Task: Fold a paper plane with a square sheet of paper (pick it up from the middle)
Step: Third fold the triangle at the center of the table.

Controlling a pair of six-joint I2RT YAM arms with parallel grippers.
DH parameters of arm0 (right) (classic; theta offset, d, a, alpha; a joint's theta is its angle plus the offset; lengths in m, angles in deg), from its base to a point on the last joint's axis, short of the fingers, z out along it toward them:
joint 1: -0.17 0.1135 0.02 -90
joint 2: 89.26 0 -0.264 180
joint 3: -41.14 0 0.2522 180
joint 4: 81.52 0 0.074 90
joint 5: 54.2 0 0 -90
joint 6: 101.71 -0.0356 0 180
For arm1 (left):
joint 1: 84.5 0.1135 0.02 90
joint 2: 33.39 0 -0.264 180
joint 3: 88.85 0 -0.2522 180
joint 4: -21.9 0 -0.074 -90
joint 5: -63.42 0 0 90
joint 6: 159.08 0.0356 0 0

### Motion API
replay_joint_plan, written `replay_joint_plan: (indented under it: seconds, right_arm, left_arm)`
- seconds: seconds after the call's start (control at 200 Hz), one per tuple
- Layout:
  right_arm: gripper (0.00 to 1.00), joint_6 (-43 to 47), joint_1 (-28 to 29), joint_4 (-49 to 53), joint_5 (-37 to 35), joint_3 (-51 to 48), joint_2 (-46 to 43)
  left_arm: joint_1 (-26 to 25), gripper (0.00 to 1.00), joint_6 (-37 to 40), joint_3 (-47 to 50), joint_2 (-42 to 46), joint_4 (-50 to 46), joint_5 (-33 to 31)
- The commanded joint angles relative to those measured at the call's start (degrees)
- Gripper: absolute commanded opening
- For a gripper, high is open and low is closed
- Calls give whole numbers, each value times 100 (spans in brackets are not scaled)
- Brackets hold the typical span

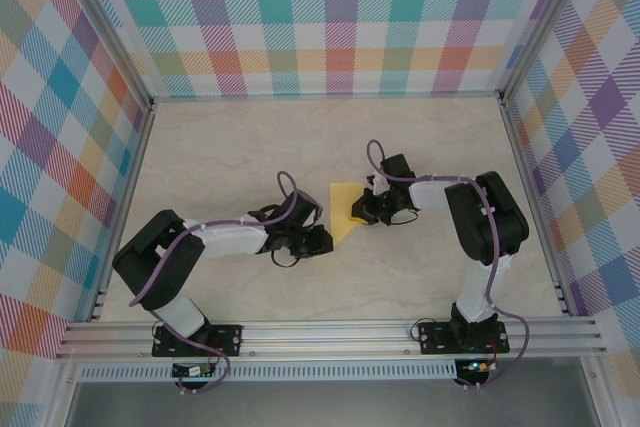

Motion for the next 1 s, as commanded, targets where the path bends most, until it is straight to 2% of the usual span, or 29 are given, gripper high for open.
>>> replay_joint_plan:
  seconds: [0.0, 0.195, 0.34, 0.56, 0.715, 0.83, 0.995]
  right_arm:
    - [4, -85, -14, 329, -586, -170, 71]
    - [5, -111, -18, 329, -544, -114, 55]
    - [5, -75, -12, 349, -455, -1, 39]
    - [5, 187, -18, 634, -439, 275, -88]
    - [7, 474, -22, 883, -363, 476, -557]
    - [5, 503, -13, 586, 2, 268, -787]
    - [3, 198, 87, 4, 198, -145, -648]
  left_arm:
    - [51, 18, 79, -678, -172, 238, -58]
    - [89, 15, 179, -1479, -1036, -169, -244]
    - [96, 13, 108, -1453, -1336, -228, -329]
    - [138, 10, 184, -1311, -1521, -380, -641]
    - [148, 8, 340, -1251, -1538, -641, -817]
    - [147, 7, 387, -1122, -1453, -520, -809]
    - [149, 7, 431, -1127, -1468, -401, -664]
